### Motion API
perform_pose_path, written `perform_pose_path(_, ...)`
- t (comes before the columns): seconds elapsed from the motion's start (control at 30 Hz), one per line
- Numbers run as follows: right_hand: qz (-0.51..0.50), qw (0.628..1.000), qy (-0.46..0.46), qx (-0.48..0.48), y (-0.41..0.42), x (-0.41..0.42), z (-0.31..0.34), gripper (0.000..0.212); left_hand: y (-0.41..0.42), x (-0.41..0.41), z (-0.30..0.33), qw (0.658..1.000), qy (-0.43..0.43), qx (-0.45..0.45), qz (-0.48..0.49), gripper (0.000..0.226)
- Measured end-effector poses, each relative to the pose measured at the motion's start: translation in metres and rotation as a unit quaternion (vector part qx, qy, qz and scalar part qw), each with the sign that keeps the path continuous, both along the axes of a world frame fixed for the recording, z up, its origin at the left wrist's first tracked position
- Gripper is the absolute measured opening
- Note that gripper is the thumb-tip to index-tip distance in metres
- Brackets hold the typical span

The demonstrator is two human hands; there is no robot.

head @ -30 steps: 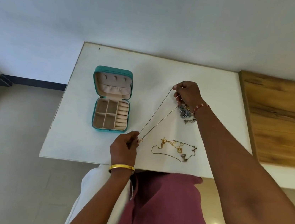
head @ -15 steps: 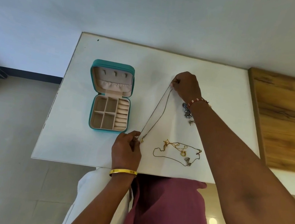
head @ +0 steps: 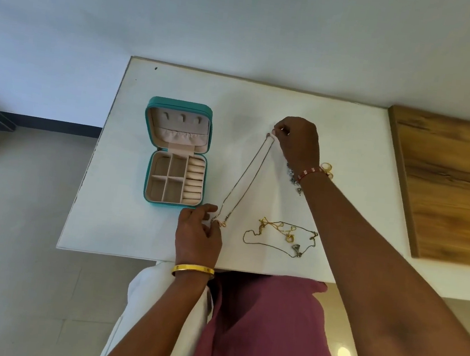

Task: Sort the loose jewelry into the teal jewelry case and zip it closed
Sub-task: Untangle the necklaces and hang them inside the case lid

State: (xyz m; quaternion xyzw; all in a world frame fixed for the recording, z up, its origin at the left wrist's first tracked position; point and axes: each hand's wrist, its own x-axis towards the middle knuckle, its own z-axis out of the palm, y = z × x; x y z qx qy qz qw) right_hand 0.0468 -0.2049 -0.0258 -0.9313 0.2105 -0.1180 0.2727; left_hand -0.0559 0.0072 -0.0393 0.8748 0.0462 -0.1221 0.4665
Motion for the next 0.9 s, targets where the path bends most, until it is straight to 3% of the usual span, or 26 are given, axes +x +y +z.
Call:
perform_pose_path(0.17,-0.036,0.993,-0.078,0.084,0.019,-0.054,0.01,0.009,-0.002,-0.01,0.009,0.999,-0.011,-0.023,-0.03,0.021)
perform_pose_path(0.47,-0.141,0.964,-0.039,0.223,0.055,-0.163,0.005,0.007,-0.006,-0.041,0.015,0.996,0.026,-0.068,-0.043,0.02)
perform_pose_path(0.63,-0.05,0.99,0.091,0.098,0.076,-0.187,-0.008,0.023,-0.012,-0.044,0.015,0.996,0.02,-0.062,-0.059,0.019)
perform_pose_path(0.73,0.014,0.985,0.168,-0.021,0.083,-0.193,-0.012,0.03,-0.012,-0.045,0.012,0.996,0.007,-0.046,-0.074,0.019)
perform_pose_path(0.9,0.082,0.972,0.188,-0.115,0.086,-0.194,-0.009,0.022,-0.012,-0.043,0.01,0.996,0.005,-0.032,-0.079,0.02)
